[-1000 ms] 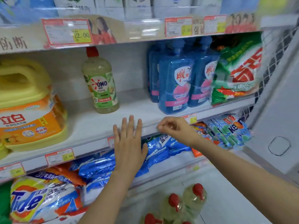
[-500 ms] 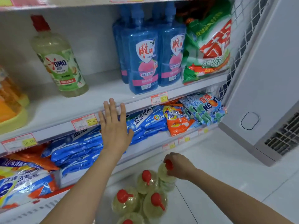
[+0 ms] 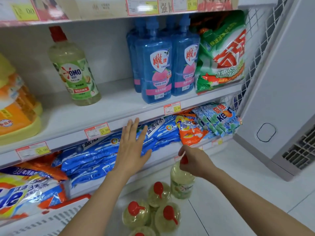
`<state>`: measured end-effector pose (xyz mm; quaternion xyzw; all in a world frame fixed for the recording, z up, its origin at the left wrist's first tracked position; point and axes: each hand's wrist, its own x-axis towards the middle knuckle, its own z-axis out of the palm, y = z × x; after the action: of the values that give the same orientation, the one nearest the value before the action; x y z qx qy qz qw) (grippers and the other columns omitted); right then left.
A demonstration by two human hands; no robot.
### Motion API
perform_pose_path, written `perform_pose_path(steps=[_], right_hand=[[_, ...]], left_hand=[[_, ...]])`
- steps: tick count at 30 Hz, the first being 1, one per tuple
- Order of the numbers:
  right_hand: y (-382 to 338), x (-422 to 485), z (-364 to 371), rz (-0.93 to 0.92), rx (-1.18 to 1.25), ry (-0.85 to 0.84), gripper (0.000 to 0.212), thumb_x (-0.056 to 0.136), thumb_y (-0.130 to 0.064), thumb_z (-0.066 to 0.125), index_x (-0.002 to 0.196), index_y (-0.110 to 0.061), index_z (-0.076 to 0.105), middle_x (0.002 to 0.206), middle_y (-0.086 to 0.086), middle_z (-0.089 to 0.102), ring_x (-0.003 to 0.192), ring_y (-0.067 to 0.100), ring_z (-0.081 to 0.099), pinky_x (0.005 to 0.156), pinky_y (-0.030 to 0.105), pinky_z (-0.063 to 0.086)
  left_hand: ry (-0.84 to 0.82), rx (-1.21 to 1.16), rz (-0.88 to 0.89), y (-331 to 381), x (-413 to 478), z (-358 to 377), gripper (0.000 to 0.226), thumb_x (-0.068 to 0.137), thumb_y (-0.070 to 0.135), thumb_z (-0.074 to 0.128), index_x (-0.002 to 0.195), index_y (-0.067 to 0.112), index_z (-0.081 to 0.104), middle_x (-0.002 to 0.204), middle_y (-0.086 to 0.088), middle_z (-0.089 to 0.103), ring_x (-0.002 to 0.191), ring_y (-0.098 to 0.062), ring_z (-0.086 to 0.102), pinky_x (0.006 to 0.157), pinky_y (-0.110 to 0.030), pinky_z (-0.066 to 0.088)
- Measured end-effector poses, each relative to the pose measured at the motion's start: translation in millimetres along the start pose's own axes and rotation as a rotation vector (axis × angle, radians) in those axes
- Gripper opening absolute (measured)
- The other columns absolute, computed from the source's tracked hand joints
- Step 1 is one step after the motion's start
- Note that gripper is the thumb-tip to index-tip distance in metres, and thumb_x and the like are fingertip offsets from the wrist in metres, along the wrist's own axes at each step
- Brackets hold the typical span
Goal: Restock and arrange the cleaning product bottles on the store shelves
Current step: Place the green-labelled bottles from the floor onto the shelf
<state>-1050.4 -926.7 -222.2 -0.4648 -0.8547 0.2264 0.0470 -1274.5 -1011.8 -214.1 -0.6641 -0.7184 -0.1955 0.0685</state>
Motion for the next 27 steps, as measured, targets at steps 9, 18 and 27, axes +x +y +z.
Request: perform_pose_path(steps=[9,18,27], right_hand=[[-93.2,-19.8,-119.3,-0.165,0.091,0.180,0.038,0.078,-0.023,0.074,0.105,-0.024,0.048,0.091,-0.001,0.063,0.088,0.023,0.059,0.076,0.038,0.049],[-145.1,-27.5,-131.3,-0.322,0.376,0.223,0.039,0.074,-0.024,0.080,0.102,-0.029,0.054,0.088,-0.001,0.067,0.077,0.016,0.061,0.075,0.037,0.052],[-143.5,-17.5,-103.6,-0.514,0.678,-0.047,0.100,0.071,-0.038,0.084,0.145,-0.052,0.019,0.148,-0.008,0.041,0.130,0.007,0.049,0.105,0.034,0.048]], left_hand=[[-0.273,-0.699,-0.233,38.6,-25.0,-0.2,0.105,0.058,0.062,0.085,0.146,0.048,0.029,0.149,0.019,0.041,0.138,-0.005,0.037,0.112,-0.034,0.036],[0.137,-0.853,-0.417,24.4,-44.5,-51.8,0.076,0.046,0.071,0.078,0.115,0.047,0.054,0.101,0.027,0.068,0.095,0.005,0.062,0.081,-0.032,0.054],[0.334,-0.850,-0.483,3.7,-48.3,-109.6,0.064,0.045,0.069,0.076,0.104,0.053,0.055,0.097,0.036,0.064,0.092,0.010,0.060,0.083,-0.034,0.054]])
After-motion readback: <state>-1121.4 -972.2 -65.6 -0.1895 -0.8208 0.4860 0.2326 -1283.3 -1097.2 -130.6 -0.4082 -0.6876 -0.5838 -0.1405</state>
